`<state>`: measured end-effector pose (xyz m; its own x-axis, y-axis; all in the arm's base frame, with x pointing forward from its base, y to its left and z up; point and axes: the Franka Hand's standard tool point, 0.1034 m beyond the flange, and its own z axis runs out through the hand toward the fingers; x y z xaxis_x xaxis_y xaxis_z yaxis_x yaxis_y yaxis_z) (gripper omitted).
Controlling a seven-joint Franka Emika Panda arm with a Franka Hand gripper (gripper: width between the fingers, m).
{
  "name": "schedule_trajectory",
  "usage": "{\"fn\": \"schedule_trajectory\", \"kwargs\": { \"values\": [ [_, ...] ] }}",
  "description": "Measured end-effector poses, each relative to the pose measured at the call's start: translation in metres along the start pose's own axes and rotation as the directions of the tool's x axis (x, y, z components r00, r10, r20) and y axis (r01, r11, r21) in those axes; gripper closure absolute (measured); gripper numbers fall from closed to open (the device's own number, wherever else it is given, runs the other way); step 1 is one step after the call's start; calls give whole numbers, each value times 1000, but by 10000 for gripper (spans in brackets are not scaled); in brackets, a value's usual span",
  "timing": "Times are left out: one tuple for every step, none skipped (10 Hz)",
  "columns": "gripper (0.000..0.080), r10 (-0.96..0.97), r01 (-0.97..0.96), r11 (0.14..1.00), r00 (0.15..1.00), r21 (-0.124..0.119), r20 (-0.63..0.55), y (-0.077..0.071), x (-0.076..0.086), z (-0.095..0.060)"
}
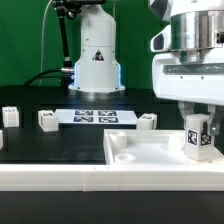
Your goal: Assemble one leg
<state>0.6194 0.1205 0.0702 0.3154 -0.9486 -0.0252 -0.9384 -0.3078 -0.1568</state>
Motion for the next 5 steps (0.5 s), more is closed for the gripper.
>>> {"fn": "schedule_trajectory", "kwargs": {
  "values": [
    [409, 29, -29, 1000, 1000, 1, 3, 0, -1, 0],
    [409, -8, 8, 1000, 1000, 0, 3, 0, 0, 1],
    [271, -90, 90, 996, 996, 0, 4, 0, 2, 0],
    [188, -104, 104, 995, 995, 0, 4, 0, 2, 0],
    [188, -196, 196, 981, 981, -1, 5, 0, 3, 0]
  ]
}}
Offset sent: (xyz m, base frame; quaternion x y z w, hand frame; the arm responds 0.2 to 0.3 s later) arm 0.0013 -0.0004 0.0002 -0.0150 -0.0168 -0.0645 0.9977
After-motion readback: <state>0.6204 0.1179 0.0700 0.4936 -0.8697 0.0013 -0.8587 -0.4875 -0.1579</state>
